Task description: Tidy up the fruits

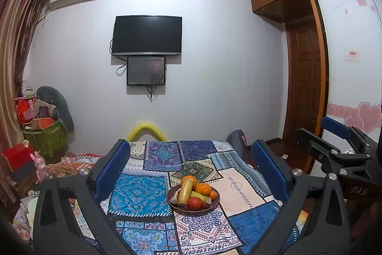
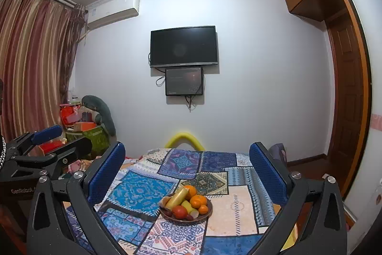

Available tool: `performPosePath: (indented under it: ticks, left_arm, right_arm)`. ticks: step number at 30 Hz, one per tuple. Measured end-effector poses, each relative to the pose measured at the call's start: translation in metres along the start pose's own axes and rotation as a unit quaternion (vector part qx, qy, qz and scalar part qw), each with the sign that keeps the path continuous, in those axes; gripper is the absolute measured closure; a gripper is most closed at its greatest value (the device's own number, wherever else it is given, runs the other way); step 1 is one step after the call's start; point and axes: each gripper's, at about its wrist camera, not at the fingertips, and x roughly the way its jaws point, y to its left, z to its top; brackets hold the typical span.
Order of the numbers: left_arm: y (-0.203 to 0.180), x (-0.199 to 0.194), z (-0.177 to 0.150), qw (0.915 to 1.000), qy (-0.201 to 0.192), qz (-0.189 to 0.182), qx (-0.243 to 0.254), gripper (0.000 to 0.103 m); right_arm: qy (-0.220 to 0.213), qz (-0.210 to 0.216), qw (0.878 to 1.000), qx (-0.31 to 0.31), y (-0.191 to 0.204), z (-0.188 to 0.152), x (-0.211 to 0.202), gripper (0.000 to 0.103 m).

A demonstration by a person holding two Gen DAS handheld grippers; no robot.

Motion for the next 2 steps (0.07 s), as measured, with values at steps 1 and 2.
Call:
performPosePath:
  ticks: [1, 2]
  left_arm:
    - [0.0002, 0.0011, -0.0001, 1.0000, 0.002, -0.001, -0.001, 0.000]
    - [0.0000, 0.0007, -0.0008, 1.0000, 0.002, -0.002, -0.003, 0.000]
  right_arm:
    - [0.000, 0.000, 1.000, 0.000, 0.0000, 0.0000, 0.0000, 0.000]
    - [0.000, 0.000, 1.000, 0.000, -0.0002, -0.0003, 0.0002, 0.000]
